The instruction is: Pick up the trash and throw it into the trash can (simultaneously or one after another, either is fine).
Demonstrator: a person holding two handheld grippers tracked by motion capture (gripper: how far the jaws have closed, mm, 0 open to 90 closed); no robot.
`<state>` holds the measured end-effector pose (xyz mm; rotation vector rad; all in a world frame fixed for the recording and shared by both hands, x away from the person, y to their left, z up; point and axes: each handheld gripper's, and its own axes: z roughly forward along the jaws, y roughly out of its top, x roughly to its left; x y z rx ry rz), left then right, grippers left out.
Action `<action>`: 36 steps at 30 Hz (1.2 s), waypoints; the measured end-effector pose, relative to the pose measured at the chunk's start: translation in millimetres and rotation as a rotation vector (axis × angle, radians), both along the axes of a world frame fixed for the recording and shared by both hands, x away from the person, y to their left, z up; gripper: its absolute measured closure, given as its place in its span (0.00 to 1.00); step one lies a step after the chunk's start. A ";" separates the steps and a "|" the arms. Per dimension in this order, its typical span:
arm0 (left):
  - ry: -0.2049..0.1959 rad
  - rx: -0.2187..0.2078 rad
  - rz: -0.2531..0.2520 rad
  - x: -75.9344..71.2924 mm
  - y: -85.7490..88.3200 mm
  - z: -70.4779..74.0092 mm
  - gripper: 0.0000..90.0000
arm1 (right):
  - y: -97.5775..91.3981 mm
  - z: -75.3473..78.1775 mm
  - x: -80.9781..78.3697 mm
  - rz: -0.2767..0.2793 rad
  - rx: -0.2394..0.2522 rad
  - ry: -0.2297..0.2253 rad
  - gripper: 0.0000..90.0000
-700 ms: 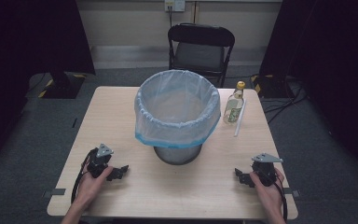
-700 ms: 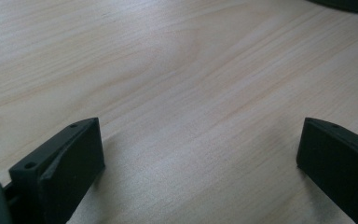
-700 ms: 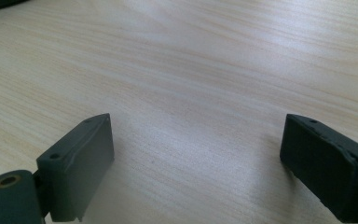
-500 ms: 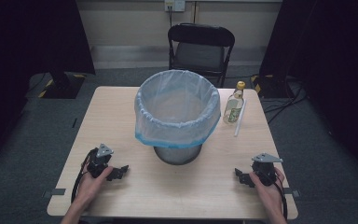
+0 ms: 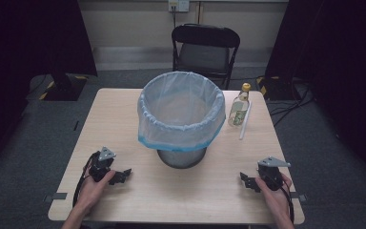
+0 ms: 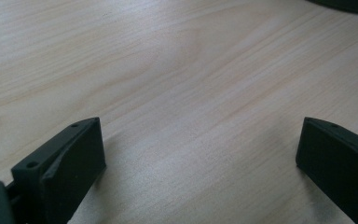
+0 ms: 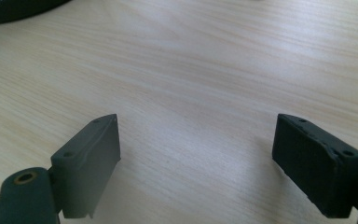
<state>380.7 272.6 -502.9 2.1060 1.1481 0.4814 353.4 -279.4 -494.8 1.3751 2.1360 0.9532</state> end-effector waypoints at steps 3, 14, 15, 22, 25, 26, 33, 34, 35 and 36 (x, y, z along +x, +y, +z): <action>-0.001 0.003 0.001 0.0 0.1 0.1 0.01 | 1.7 2.5 1.1 0.017 0.009 -0.004 0.16; -0.001 0.001 -0.005 0.7 0.4 0.0 0.00 | -0.8 14.4 17.3 0.033 0.052 -0.005 0.17; -0.001 0.002 -0.006 0.8 0.5 0.1 0.00 | -0.6 15.1 18.5 0.033 0.053 -0.004 0.17; 0.000 0.003 -0.007 0.8 0.5 0.2 0.00 | 1.7 25.3 34.0 0.046 0.066 -0.012 0.17; 0.000 0.003 -0.007 0.8 0.5 0.1 0.00 | 4.6 32.6 41.7 0.058 0.057 -0.022 0.16; 0.000 0.003 -0.007 0.7 0.5 0.1 0.00 | 5.3 34.7 43.6 0.064 0.057 -0.024 0.16; 0.000 0.003 -0.007 0.7 0.5 0.1 0.00 | 12.6 47.9 69.0 0.082 0.057 -0.037 0.15; 0.000 0.004 -0.007 0.7 0.6 0.2 0.00 | 14.1 48.4 72.5 0.084 0.053 -0.029 0.15; 0.000 0.003 -0.008 0.7 0.5 0.1 0.00 | 14.1 48.4 72.5 0.084 0.053 -0.029 0.15; 0.000 0.003 -0.007 0.7 0.5 0.1 0.00 | 16.4 49.7 79.0 0.089 0.053 -0.032 0.16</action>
